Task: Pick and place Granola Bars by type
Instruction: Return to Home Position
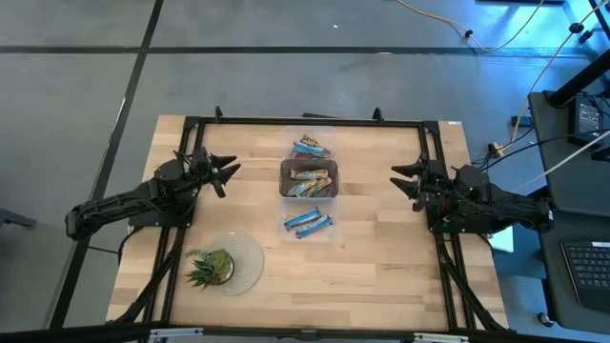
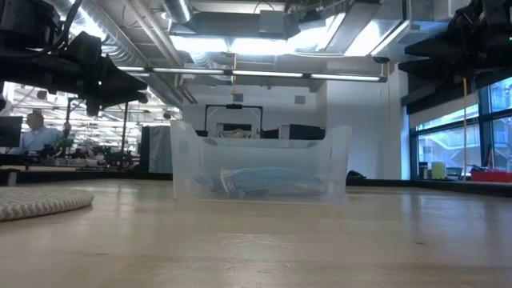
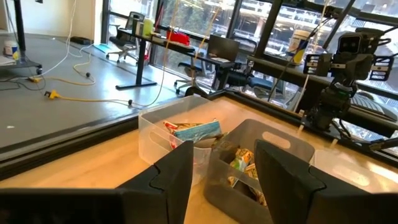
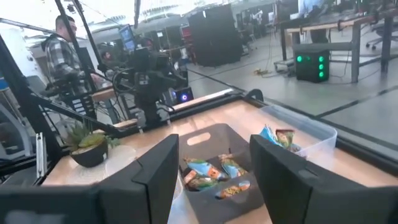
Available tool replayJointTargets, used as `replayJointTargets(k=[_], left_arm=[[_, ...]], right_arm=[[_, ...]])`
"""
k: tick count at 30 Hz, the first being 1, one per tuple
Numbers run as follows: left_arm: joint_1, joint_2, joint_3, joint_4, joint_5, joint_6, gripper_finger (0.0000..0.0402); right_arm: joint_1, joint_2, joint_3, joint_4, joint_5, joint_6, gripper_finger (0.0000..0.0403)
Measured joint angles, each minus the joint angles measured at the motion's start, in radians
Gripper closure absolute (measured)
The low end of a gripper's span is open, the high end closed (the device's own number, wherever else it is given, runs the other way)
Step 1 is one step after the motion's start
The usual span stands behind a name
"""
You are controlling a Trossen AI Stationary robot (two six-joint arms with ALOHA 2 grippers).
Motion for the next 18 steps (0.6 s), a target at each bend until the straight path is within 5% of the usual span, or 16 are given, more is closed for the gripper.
replayJointTargets(k=[11, 18], left_arm=[[0.0, 0.0, 0.0, 0.0, 0.0, 0.039, 0.0238], [0.0, 0.001, 0.0, 0.0, 0.0, 0.042, 0.0239]], right_arm=[[0.0, 0.002, -0.16, 0.255, -0.024, 0.022, 0.0202], [0.0, 0.002, -0.162, 0.243, -0.001, -0.044, 0.0202]])
